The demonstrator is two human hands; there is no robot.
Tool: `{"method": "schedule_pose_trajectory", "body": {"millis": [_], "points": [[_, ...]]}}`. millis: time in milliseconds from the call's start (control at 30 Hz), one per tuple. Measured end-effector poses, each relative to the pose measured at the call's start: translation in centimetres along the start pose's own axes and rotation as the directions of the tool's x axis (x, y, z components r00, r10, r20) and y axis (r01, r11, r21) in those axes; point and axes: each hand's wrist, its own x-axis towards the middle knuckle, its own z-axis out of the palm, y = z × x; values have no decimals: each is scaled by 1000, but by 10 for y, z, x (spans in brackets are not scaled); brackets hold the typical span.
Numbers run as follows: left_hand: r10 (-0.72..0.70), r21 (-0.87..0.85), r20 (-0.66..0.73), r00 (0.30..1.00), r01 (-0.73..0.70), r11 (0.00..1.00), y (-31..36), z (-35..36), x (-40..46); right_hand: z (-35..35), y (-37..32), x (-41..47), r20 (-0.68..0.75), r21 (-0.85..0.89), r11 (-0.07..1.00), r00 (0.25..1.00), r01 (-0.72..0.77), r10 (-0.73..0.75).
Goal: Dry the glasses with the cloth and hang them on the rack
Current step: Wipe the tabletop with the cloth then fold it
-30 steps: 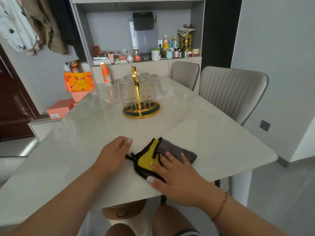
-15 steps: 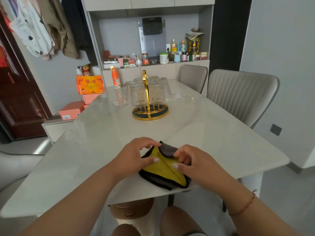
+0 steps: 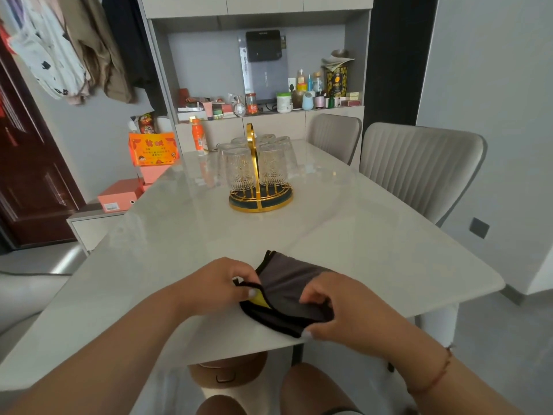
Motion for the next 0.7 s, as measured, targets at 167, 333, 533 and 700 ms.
{"method": "schedule_pose_trajectory", "body": {"millis": [167, 333, 533, 700], "points": [[11, -41, -14, 1000, -11, 999, 6, 6, 0, -9, 11, 13, 44, 85, 994, 997, -64, 60], [89, 89, -18, 996, -87, 992, 19, 13, 0, -17, 11, 27, 53, 199, 971, 991, -134, 126], [120, 156, -47, 992, -112, 981, 12, 15, 8, -18, 8, 22, -16, 340, 935, 993, -106, 119], [106, 83, -64, 992, -101, 991, 9, 15, 12, -11, 10, 15, -10, 11, 1000, 1000, -5, 5]]}}
